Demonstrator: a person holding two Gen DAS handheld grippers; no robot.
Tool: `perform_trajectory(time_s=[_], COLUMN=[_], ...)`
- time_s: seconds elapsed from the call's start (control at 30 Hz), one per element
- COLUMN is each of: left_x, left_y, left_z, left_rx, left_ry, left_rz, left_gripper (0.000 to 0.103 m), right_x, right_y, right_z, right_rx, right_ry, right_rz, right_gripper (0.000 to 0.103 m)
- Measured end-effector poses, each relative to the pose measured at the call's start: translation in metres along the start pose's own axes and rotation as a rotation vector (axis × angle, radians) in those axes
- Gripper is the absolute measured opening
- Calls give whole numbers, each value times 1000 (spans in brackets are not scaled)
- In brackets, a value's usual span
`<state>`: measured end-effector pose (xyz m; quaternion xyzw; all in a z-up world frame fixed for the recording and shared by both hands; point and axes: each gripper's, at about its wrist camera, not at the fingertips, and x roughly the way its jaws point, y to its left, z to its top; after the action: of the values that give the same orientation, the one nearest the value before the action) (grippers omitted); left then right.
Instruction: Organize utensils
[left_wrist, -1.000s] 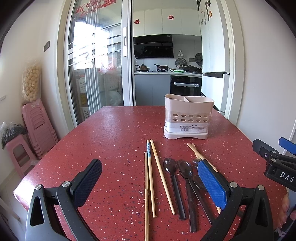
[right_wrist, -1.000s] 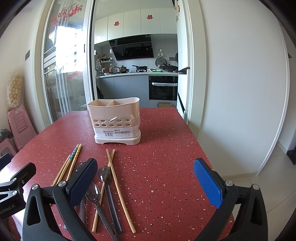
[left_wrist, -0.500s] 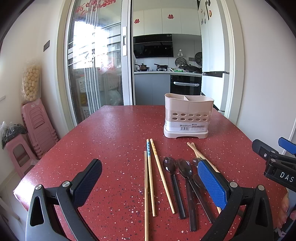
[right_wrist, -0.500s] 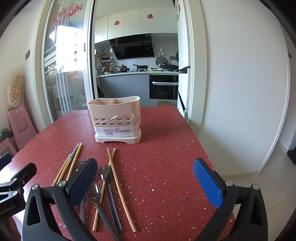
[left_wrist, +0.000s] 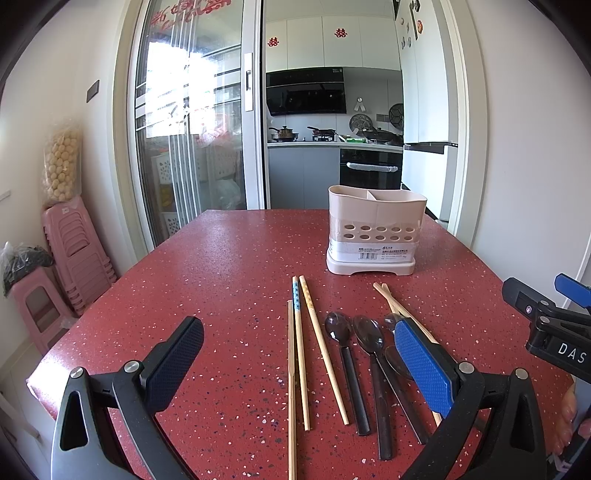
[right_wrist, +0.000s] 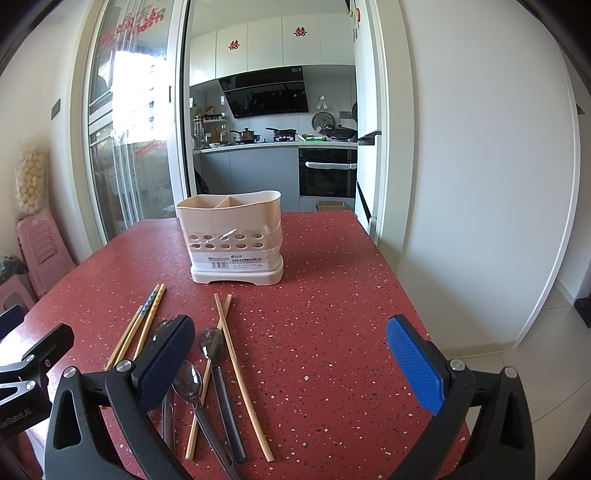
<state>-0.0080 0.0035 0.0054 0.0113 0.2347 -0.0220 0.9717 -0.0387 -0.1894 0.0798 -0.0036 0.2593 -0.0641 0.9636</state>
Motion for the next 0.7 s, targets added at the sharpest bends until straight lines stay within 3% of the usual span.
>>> perform_trajectory(time_s=[0.7], left_x=[1], left_y=[0], left_z=[-1], left_rx=[-1], left_ry=[3], left_rz=[1], left_gripper=[103], right_x=[0], right_y=[0], right_z=[0], right_rx=[2], right_ry=[12], right_rz=[4], right_gripper=[103])
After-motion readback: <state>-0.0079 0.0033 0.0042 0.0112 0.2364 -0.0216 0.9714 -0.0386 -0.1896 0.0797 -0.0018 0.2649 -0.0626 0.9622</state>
